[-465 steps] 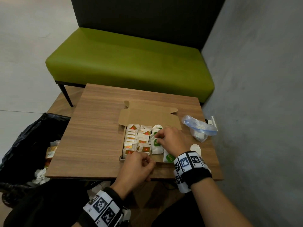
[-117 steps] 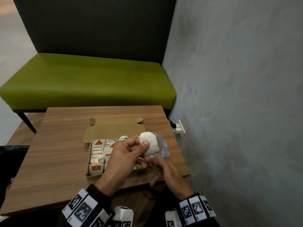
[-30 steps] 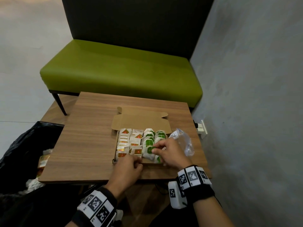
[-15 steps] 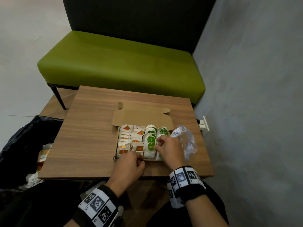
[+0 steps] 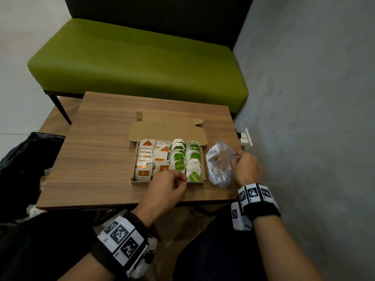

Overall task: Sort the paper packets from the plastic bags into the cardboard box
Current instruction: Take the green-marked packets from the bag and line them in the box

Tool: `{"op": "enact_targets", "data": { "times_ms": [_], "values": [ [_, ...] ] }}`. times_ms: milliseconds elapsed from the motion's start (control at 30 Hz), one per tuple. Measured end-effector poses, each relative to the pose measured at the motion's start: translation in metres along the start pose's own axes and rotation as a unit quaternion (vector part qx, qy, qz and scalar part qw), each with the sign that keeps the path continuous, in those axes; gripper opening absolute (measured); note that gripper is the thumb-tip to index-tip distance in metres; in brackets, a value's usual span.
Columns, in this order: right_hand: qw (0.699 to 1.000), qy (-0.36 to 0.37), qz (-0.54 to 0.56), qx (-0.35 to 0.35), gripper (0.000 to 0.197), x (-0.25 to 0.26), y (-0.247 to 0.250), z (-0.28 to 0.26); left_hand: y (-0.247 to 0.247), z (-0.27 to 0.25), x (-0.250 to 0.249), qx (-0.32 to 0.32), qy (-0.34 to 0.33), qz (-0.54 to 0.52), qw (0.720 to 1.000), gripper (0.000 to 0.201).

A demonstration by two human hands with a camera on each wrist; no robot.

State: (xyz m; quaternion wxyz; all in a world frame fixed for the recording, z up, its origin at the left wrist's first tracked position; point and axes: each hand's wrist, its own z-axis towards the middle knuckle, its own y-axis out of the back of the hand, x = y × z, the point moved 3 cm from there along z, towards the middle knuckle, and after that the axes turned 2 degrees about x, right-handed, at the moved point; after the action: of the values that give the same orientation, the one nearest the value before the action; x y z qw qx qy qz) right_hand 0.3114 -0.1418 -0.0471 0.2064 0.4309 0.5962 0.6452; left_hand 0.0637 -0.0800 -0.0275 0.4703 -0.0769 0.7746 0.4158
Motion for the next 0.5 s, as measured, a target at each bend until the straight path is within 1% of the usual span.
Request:
{"op": "enact_targets", "data": {
  "times_ms": [67, 133, 200, 267, 333, 367, 433, 500],
  "values": [
    [0.998, -0.003, 0.054, -0.036, 0.027, -0.009, 0.016, -0.005, -0.003, 0.000, -0.003, 0.009, -0.025, 0.004, 1.000, 0.023],
    [0.989, 0.004, 0.128, -0.076, 0.029, -0.019, 0.036, -0.010, -0.006, 0.001, -0.007, 0.008, -0.065, 0.023, 0.998, 0.033],
    [0.974, 0.013, 0.207, -0.094, 0.034, -0.026, 0.057, -0.022, -0.010, 0.001, -0.012, 0.000, -0.117, 0.023, 0.993, 0.050],
    [0.962, 0.027, 0.259, -0.077, 0.034, -0.026, 0.070, -0.040, -0.016, 0.002, -0.020, 0.019, -0.156, -0.013, 0.987, 0.074],
    [0.964, 0.064, 0.252, -0.052, 0.029, -0.019, 0.073, -0.060, -0.023, 0.004, -0.028, 0.044, -0.185, -0.051, 0.980, 0.095],
    [0.967, 0.091, 0.235, -0.046, 0.026, -0.015, 0.072, -0.070, -0.026, 0.005, -0.032, 0.054, -0.202, -0.065, 0.976, 0.101],
    [0.969, 0.141, 0.197, -0.047, 0.021, -0.008, 0.068, -0.086, -0.032, 0.004, -0.034, 0.069, -0.233, -0.102, 0.965, 0.107],
    [0.966, 0.187, 0.168, -0.061, 0.021, -0.003, 0.064, -0.100, -0.035, 0.000, -0.035, 0.087, -0.233, -0.147, 0.957, 0.107]
  ]
}}
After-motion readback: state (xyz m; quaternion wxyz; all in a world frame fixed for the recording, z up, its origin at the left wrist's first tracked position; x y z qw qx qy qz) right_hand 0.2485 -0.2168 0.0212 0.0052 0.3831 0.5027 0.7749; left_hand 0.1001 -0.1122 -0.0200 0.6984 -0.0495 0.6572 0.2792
